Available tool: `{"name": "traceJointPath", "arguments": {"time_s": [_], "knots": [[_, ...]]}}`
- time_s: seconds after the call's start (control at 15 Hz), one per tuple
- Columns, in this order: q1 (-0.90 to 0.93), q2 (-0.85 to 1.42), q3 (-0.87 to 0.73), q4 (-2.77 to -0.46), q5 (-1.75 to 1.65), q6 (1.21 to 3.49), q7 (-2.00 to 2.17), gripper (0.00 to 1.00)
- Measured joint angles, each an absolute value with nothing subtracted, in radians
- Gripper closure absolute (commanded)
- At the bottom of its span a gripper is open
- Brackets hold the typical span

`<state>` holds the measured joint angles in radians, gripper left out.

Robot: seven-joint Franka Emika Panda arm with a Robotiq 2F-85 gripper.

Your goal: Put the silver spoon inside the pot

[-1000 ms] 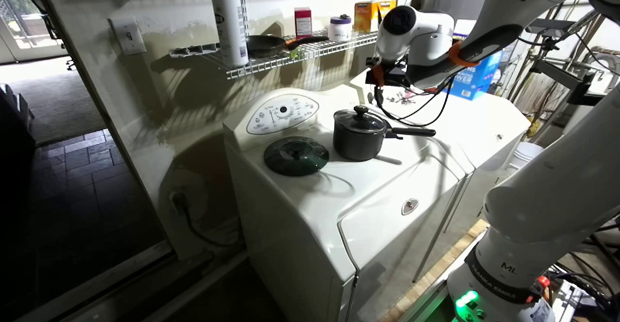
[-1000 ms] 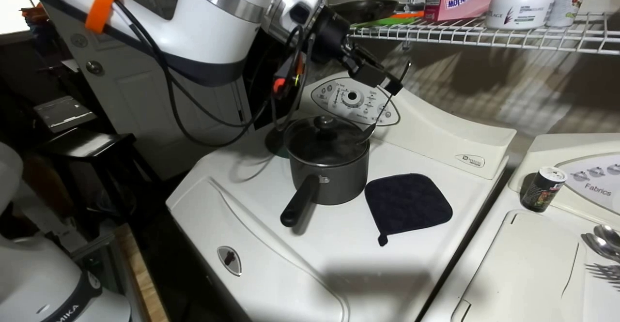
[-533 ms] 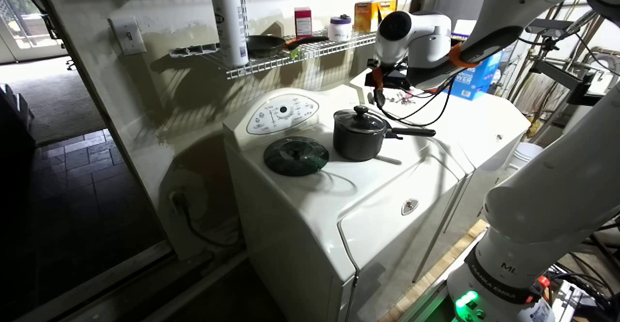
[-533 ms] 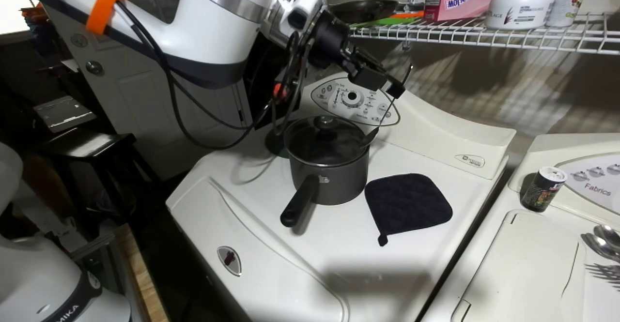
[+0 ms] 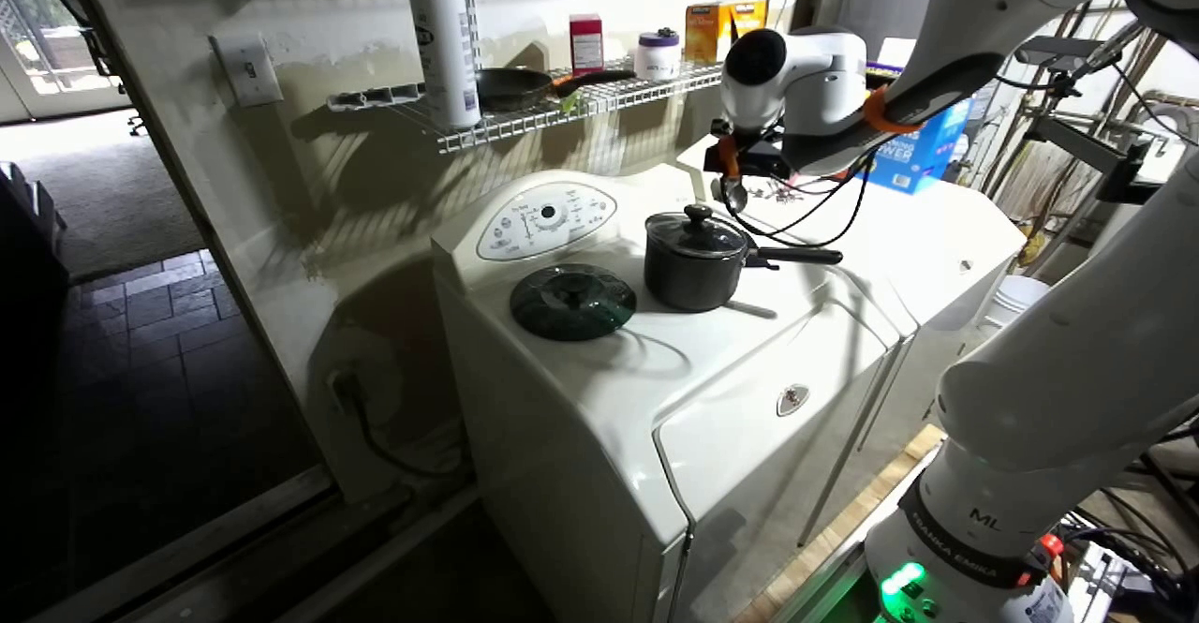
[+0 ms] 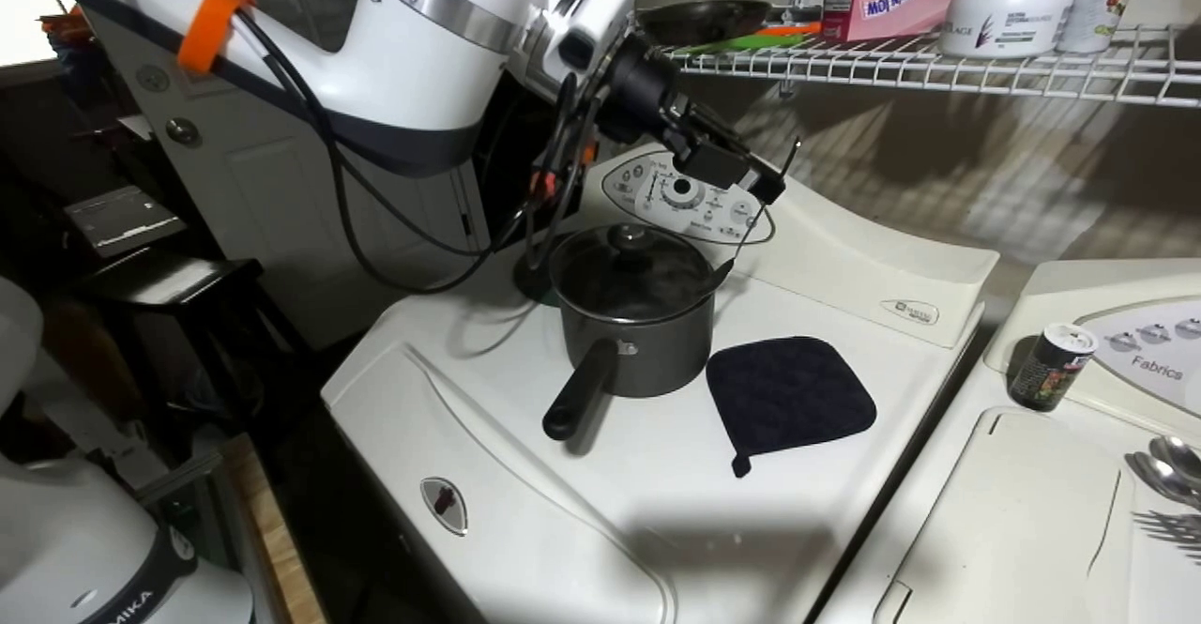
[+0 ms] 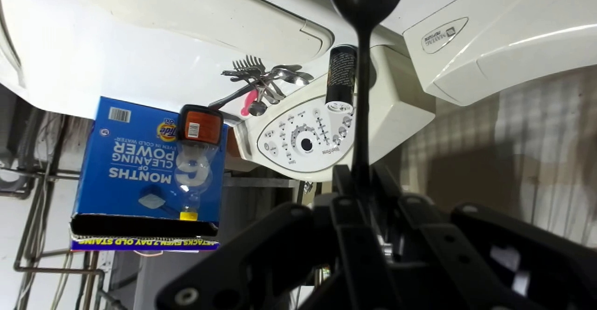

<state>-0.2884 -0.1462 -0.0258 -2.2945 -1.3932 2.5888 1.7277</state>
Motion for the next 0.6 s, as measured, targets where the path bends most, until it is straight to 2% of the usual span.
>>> {"name": "traceJointPath", "arguments": {"time_s": [0.6], "knots": [[-0.205, -0.127, -0.065, -2.284, -1.402, 2.525, 1.794, 0.96]]}}
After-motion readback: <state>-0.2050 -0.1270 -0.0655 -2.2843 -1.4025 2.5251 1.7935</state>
